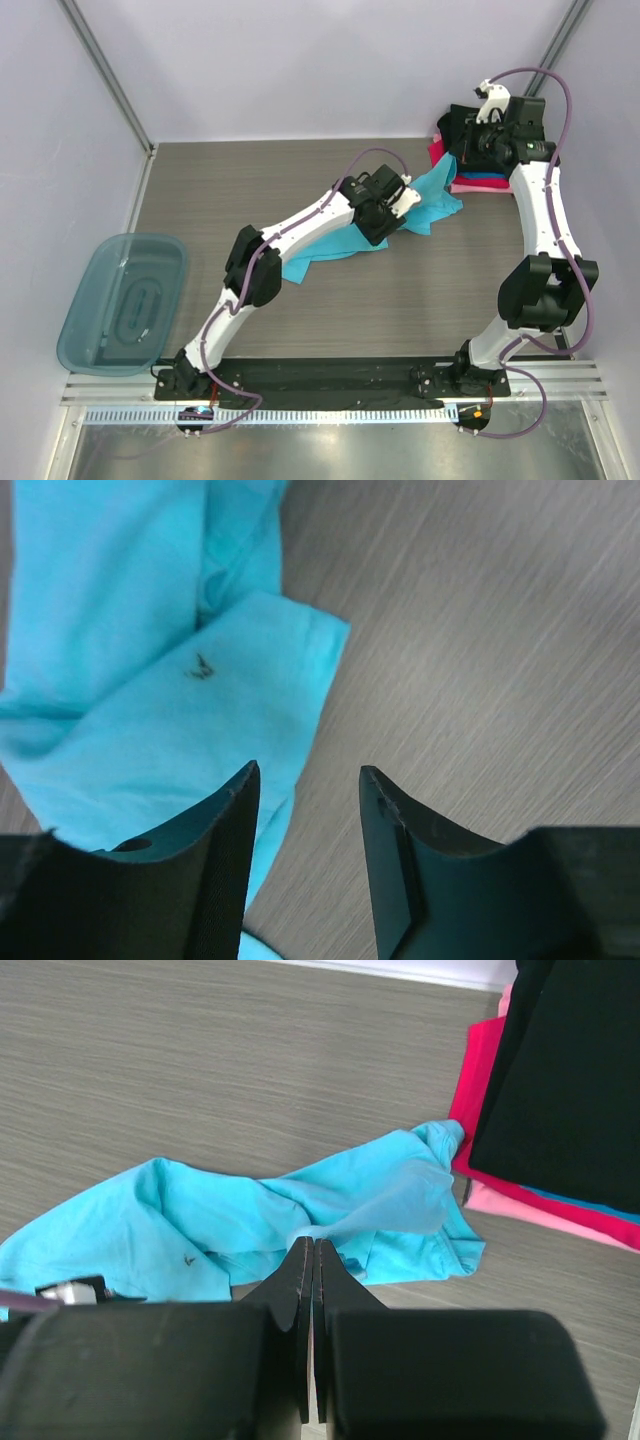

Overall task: Fold and stack the t-shirts
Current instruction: Flatten the tshirt out

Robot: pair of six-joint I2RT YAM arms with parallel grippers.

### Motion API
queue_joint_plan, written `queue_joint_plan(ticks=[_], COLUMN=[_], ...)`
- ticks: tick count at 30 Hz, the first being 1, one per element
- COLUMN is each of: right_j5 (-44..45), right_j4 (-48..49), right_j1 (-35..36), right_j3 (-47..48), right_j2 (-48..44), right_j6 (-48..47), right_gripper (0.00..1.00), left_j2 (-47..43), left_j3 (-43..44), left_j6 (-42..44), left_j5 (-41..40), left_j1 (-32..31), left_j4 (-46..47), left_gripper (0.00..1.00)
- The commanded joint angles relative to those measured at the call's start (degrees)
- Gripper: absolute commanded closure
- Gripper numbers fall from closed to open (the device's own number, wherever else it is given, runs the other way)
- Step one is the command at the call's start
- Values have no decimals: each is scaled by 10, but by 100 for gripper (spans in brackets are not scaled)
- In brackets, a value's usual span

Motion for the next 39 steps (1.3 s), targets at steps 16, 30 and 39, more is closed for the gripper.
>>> queue_joint_plan(ticks=[16,30,39], right_j5=[3,6,10], right_j4=[9,8,8], right_j1=[-17,-24,-25], right_j3=[-35,-53,-68], right_j2=[-41,-47,-59], right_j6=[-11,-13,-15], right_gripper=[99,99,99], left_j2=[131,173,197], left_j3=[110,118,135], left_j6=[-15,-17,-14], left_j5=[-19,-6,2], left_j1=[-19,-14,11], left_j4=[61,67,66], left_gripper=[51,56,99])
